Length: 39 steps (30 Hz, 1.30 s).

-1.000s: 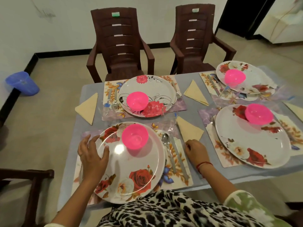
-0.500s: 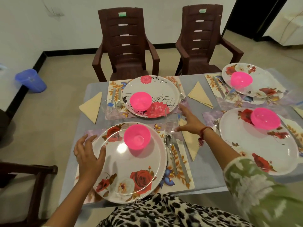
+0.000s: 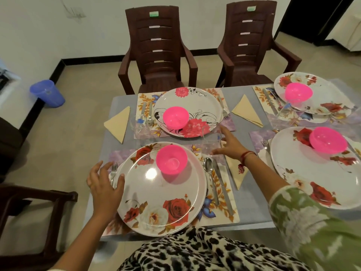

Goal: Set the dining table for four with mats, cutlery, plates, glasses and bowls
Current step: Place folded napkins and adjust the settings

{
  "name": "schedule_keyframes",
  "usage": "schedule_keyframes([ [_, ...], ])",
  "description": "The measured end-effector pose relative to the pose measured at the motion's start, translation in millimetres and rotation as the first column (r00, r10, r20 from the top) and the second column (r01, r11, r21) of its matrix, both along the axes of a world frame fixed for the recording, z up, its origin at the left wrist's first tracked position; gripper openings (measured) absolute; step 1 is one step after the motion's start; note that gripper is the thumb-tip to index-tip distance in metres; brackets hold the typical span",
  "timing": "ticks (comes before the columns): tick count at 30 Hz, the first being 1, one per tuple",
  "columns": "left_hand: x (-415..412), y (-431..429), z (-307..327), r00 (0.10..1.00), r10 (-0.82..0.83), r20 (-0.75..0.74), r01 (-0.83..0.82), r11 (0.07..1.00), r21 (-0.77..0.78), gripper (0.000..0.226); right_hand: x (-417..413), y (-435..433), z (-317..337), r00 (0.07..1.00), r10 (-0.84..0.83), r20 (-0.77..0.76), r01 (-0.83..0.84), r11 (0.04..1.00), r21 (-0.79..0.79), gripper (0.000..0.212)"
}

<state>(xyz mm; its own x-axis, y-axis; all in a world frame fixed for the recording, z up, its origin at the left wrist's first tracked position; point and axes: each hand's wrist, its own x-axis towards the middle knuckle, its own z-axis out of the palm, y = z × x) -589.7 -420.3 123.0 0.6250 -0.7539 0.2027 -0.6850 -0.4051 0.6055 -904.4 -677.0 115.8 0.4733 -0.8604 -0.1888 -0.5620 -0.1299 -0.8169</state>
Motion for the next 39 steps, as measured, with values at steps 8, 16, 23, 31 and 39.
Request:
schedule_keyframes([
  [8, -10, -30, 30, 0.997, 0.066, 0.050, -0.054, 0.978, -0.202, 0.054, -55, 58, 29, 0.850, -0.324, 0.416, 0.441, 0.868, -0.226, 0.080],
  [16, -91, -86, 53, 0.991, 0.017, 0.130, 0.028, 0.942, -0.334, 0.052, -121, 37, 17, 0.861, -0.313, 0.400, 0.462, 0.810, -0.360, 0.051],
  [23, -161, -115, 27, 0.946, -0.274, 0.172, 0.307, 0.929, -0.209, 0.047, -138, 11, 14, 0.923, -0.265, 0.280, 0.370, 0.810, -0.454, 0.053],
  [31, -222, -145, 23, 0.822, -0.563, 0.082, 0.560, 0.776, -0.290, 0.041, -166, 24, 21, 0.887, -0.424, 0.182, 0.457, 0.751, -0.477, 0.052],
  [39, -268, -174, 19, 0.747, -0.664, 0.039, 0.652, 0.720, -0.236, 0.042, -223, 20, 27, 0.844, -0.524, 0.112, 0.506, 0.712, -0.487, 0.046],
])
